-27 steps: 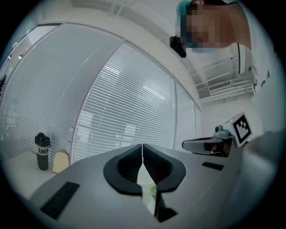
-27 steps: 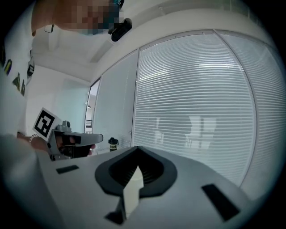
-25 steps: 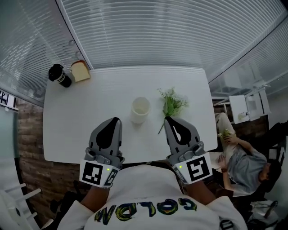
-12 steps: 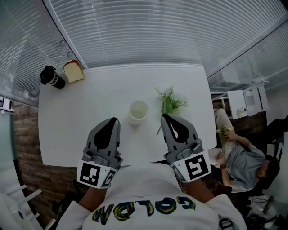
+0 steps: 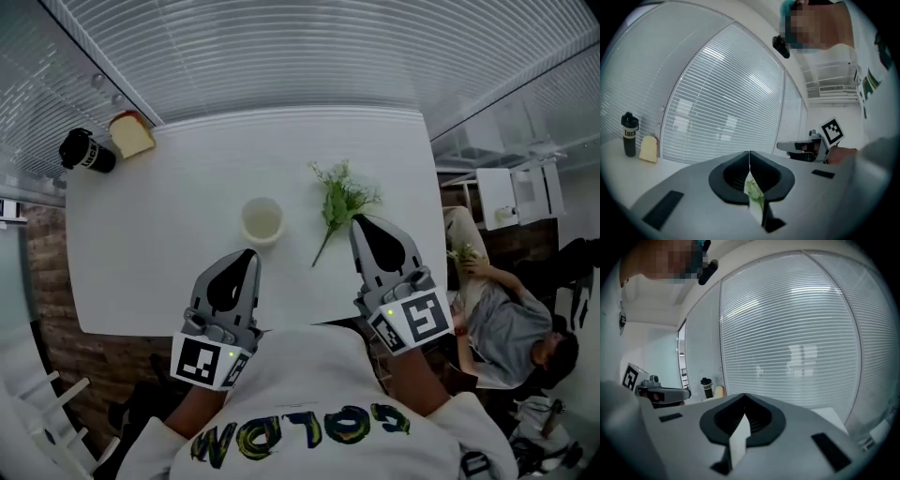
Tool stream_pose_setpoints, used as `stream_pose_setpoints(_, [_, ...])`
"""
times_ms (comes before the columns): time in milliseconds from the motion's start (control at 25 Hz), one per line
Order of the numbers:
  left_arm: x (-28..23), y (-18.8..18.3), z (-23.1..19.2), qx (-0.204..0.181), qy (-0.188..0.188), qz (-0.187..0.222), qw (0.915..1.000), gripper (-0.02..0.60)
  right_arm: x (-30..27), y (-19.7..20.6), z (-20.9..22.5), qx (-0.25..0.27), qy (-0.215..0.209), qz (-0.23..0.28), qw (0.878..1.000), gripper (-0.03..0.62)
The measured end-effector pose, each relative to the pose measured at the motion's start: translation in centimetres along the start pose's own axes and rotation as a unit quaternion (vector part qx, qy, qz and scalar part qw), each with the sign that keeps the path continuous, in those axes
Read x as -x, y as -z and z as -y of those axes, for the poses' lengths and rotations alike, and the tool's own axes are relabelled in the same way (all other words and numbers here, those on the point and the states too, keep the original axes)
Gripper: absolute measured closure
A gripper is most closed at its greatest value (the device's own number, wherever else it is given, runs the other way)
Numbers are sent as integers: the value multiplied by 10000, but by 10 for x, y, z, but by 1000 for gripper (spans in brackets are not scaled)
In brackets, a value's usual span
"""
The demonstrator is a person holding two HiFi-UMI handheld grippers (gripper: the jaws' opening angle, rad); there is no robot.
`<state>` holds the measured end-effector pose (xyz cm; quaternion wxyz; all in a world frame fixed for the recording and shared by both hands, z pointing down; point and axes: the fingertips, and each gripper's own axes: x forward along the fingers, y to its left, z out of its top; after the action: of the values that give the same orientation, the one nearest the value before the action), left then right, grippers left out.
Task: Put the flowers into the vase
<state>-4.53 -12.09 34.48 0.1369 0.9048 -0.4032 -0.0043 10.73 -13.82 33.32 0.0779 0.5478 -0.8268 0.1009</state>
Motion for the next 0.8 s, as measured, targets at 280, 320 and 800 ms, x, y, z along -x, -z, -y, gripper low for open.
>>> stream_pose_setpoints(280, [-25,52,35,-9,387,-441,9983,566,2,57,38,-670,101,-491,9965,580])
stream_pose_setpoints(320, [-29,61,38,-13,445,-509,9977,566,1,67,42,-801,105,-570,9951,579])
stream_pose_setpoints(800, [-85,149,59,-283,847,-1382,9864,565,-6,161,76,-2093,388,-1319,9681,510])
